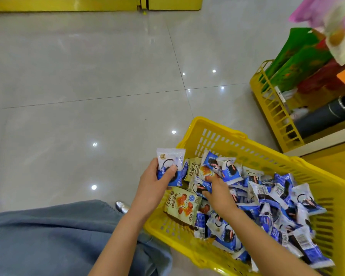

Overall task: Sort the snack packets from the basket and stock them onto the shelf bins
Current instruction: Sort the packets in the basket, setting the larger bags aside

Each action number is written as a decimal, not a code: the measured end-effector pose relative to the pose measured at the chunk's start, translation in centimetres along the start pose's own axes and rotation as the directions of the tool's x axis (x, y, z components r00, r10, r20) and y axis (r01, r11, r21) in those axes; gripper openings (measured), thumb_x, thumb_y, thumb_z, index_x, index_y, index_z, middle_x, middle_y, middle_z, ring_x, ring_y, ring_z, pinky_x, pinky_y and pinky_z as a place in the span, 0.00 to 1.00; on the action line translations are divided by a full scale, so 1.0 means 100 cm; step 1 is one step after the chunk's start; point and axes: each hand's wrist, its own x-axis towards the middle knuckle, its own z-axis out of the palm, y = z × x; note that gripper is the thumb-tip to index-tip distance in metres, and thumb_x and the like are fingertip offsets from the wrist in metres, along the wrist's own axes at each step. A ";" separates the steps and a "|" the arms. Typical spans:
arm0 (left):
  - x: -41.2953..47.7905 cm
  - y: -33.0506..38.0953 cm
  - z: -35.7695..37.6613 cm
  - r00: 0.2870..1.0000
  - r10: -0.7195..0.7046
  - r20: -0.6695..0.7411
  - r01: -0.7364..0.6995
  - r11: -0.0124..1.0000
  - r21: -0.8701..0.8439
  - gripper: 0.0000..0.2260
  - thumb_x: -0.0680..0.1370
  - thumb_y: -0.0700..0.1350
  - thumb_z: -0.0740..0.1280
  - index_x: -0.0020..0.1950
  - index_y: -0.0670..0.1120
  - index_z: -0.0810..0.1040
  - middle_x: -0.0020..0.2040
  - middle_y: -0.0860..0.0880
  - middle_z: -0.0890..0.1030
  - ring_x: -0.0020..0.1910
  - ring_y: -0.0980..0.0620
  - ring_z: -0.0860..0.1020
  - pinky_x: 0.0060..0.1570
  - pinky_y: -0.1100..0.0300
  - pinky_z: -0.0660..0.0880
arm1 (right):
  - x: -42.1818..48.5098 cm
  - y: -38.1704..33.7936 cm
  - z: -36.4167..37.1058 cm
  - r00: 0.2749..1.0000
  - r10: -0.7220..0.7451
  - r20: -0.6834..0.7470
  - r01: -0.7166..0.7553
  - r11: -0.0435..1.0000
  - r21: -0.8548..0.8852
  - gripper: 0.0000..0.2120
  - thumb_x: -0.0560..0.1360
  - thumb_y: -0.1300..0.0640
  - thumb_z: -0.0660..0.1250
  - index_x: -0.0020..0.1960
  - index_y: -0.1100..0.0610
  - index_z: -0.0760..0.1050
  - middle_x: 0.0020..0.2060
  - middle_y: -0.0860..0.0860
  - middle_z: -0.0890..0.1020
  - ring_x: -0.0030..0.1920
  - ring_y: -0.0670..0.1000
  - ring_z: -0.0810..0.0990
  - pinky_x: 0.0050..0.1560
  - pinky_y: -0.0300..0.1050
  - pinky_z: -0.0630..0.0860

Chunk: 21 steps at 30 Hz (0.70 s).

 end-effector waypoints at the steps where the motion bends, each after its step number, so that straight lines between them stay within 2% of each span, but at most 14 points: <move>1: -0.001 0.000 0.001 1.000 -0.009 0.010 0.009 1.000 0.006 0.05 0.77 0.47 0.65 0.51 0.57 0.73 0.50 0.55 0.82 0.46 0.58 0.82 0.41 0.65 0.79 | 0.001 -0.001 0.006 0.999 0.014 -0.036 -0.015 1.000 -0.026 0.23 0.78 0.56 0.64 0.70 0.59 0.62 0.67 0.57 0.67 0.67 0.56 0.67 0.65 0.48 0.67; 6: 0.000 -0.002 0.003 0.999 -0.033 0.009 0.032 0.996 0.081 0.04 0.77 0.48 0.65 0.50 0.55 0.73 0.49 0.54 0.81 0.45 0.58 0.81 0.39 0.67 0.78 | 0.003 -0.008 0.008 0.997 0.058 -0.060 -0.055 0.997 0.046 0.20 0.77 0.54 0.65 0.65 0.61 0.66 0.63 0.57 0.70 0.60 0.56 0.72 0.57 0.46 0.70; 8: -0.002 -0.005 0.004 1.000 0.006 0.008 -0.008 0.974 0.225 0.05 0.77 0.50 0.64 0.52 0.54 0.72 0.48 0.57 0.80 0.44 0.61 0.80 0.40 0.68 0.77 | -0.002 -0.007 -0.003 0.995 0.050 -0.092 -0.041 0.994 0.101 0.21 0.77 0.54 0.64 0.66 0.61 0.65 0.62 0.57 0.71 0.56 0.55 0.75 0.54 0.46 0.71; 10: -0.005 -0.010 0.010 0.997 0.064 0.045 -0.076 0.927 0.367 0.06 0.77 0.51 0.64 0.53 0.54 0.71 0.45 0.63 0.78 0.43 0.67 0.78 0.38 0.72 0.73 | -0.011 -0.007 -0.018 0.984 0.039 -0.171 -0.015 0.990 0.139 0.20 0.78 0.53 0.63 0.66 0.60 0.65 0.54 0.56 0.74 0.46 0.52 0.76 0.47 0.44 0.72; 12: -0.010 -0.014 0.018 0.992 0.084 0.092 -0.113 0.918 0.380 0.06 0.78 0.51 0.64 0.53 0.58 0.70 0.44 0.66 0.77 0.42 0.73 0.76 0.38 0.77 0.70 | -0.023 -0.009 -0.034 0.976 0.039 -0.216 0.014 0.971 0.240 0.19 0.78 0.52 0.63 0.66 0.57 0.65 0.45 0.51 0.73 0.40 0.47 0.75 0.44 0.44 0.73; 14: -0.013 -0.020 0.026 0.991 0.048 0.124 -0.086 0.943 0.321 0.08 0.78 0.49 0.64 0.55 0.60 0.69 0.49 0.64 0.77 0.47 0.72 0.76 0.43 0.76 0.72 | -0.038 -0.011 -0.046 0.978 0.036 -0.208 0.054 0.908 0.416 0.18 0.77 0.50 0.64 0.64 0.53 0.66 0.44 0.45 0.71 0.41 0.41 0.73 0.43 0.37 0.72; 16: -0.014 -0.029 0.036 0.988 -0.106 0.116 0.085 0.981 0.173 0.11 0.79 0.46 0.62 0.60 0.57 0.70 0.56 0.55 0.80 0.52 0.61 0.78 0.48 0.64 0.78 | -0.055 -0.017 -0.054 0.985 0.017 -0.169 0.087 0.806 0.586 0.16 0.77 0.51 0.64 0.62 0.50 0.66 0.49 0.42 0.71 0.48 0.41 0.75 0.41 0.32 0.72; 17: -0.015 -0.030 0.040 0.964 -0.245 0.107 0.242 0.970 0.039 0.11 0.80 0.45 0.62 0.62 0.52 0.71 0.57 0.49 0.81 0.51 0.54 0.80 0.44 0.59 0.80 | -0.063 -0.020 -0.054 0.988 0.001 -0.153 0.099 0.759 0.644 0.15 0.77 0.51 0.63 0.62 0.49 0.66 0.51 0.41 0.71 0.52 0.45 0.76 0.41 0.30 0.74; 19: -0.018 -0.029 0.044 0.854 -0.497 0.157 0.520 0.831 -0.197 0.12 0.80 0.44 0.61 0.62 0.45 0.73 0.52 0.43 0.83 0.46 0.48 0.83 0.35 0.57 0.80 | -0.075 -0.024 -0.050 0.990 -0.031 -0.134 0.115 0.724 0.681 0.13 0.77 0.53 0.63 0.60 0.49 0.66 0.51 0.43 0.72 0.55 0.51 0.76 0.42 0.32 0.77; 21: -0.020 -0.033 0.044 0.812 -0.534 0.236 0.581 0.780 -0.233 0.13 0.80 0.49 0.60 0.61 0.46 0.75 0.49 0.45 0.84 0.45 0.48 0.83 0.37 0.55 0.80 | -0.082 -0.027 -0.039 0.993 -0.030 -0.110 0.097 0.728 0.678 0.09 0.77 0.55 0.63 0.56 0.49 0.67 0.50 0.46 0.73 0.53 0.53 0.78 0.43 0.36 0.79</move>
